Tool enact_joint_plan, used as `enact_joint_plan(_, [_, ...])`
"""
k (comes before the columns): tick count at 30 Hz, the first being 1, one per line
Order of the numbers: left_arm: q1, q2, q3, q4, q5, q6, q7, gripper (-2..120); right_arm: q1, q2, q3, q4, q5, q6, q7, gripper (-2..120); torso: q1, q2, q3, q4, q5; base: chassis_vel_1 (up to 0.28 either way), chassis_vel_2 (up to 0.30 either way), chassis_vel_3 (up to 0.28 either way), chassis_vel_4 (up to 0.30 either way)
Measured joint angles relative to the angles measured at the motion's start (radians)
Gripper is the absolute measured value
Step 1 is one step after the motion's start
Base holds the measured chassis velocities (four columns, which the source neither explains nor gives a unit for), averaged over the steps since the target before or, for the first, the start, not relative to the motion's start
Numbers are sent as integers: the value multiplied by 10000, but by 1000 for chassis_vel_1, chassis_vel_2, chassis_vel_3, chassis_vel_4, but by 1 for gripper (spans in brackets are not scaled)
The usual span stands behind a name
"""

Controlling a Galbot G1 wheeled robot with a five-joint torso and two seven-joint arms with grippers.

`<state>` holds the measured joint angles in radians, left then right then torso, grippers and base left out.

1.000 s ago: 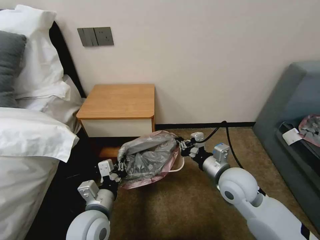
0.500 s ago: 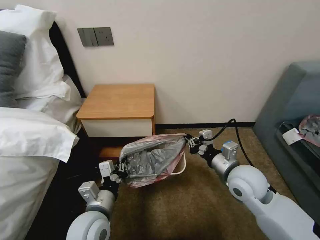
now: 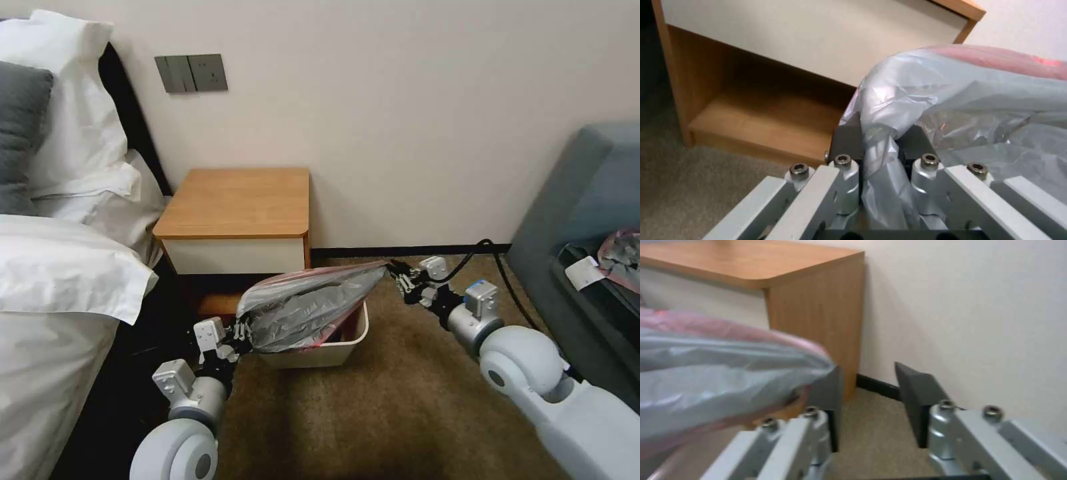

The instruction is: Pick up the garbage bag from the table and place it over the trash can.

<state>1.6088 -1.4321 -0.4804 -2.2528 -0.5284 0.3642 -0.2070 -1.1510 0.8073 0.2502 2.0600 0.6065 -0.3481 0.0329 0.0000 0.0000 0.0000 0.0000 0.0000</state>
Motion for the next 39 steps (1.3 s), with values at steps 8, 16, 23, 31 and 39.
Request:
enact_joint_plan(8, [-380,-86,-93,43,-308,45,-78,11,-799,94,196,1162,657,-136,93,64,0,0,0,0,0,0,0,0,0])
enact_joint_plan(16, [-523,-87,-270,-246,-969,50,-241,11,-1197,972,367,2777,2723,-468,1331,89,0,0,-1,0,-1,0,0,0,0])
enact_joint_plan(23, [-534,-92,-334,-471,-1197,0,-344,11,-1553,1775,563,3610,3397,-568,1679,100,0,0,0,0,-1,0,0,0,0])
enact_joint_plan(31, [-489,-265,-417,-848,-1584,-141,-475,11,-1736,2954,1062,3544,4836,-684,2574,100,-1,1,0,0,0,0,0,0,0])
enact_joint_plan(39, [-704,-333,-426,-882,-1751,-109,-659,11,-1435,4044,995,3026,4899,-512,2459,88,0,0,0,0,0,0,0,0,0])
